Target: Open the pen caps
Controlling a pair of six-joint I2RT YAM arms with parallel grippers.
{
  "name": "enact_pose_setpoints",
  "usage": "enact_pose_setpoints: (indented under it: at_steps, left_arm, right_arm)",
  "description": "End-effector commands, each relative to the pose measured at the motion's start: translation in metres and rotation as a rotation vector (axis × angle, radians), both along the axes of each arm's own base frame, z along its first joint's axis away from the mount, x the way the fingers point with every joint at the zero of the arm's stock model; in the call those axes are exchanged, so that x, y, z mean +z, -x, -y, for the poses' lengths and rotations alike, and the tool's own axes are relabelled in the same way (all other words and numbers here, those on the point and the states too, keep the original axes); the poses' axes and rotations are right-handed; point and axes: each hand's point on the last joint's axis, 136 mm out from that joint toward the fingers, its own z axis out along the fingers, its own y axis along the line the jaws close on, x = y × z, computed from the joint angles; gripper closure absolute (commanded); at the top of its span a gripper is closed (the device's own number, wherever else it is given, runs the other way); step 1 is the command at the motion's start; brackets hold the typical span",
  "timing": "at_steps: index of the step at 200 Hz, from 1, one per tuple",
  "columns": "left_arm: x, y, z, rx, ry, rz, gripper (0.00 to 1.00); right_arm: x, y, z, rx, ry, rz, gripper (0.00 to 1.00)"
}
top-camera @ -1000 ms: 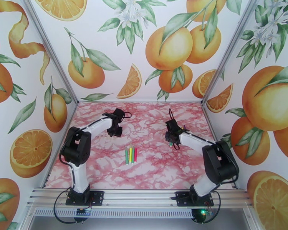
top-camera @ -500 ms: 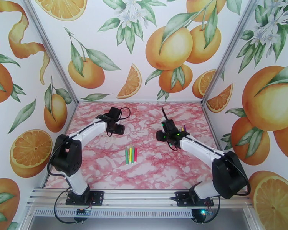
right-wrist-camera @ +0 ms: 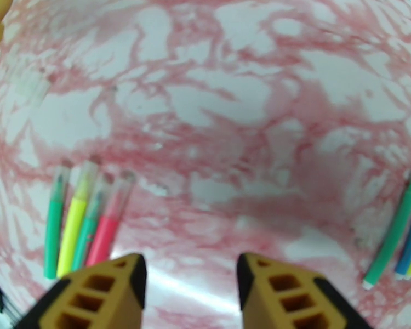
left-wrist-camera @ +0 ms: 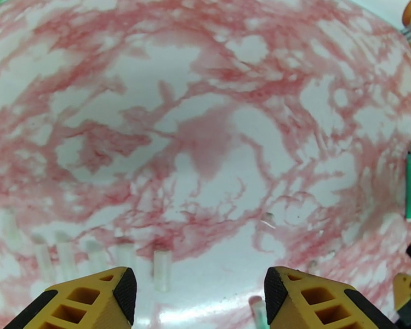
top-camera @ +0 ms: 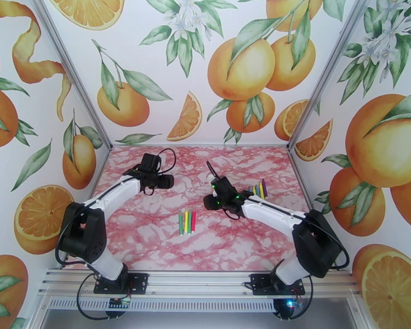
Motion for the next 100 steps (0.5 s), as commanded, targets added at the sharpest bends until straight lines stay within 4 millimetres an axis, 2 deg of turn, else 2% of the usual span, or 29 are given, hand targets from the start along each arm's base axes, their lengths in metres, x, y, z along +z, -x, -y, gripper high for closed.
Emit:
enact_pose_setpoints:
  at_steps: [1, 63, 100]
  left_arm:
    - [0.019, -0.001, 0.005, -0.004, 0.055, 0.060, 0.34]
    - [0.023, 0.005, -0.005, 0.024, 0.047, 0.084, 0.33]
    - [0.025, 0.008, -0.011, 0.041, 0.039, 0.096, 0.33]
  right_arm:
    - [0.003, 0.002, -0.024, 0.046, -0.026, -0.001, 0.51]
    - [-0.022, 0.022, -0.060, 0.124, -0.008, -0.058, 0.51]
    - [-0.037, 0.030, -0.069, 0.129, 0.009, -0.100, 0.52]
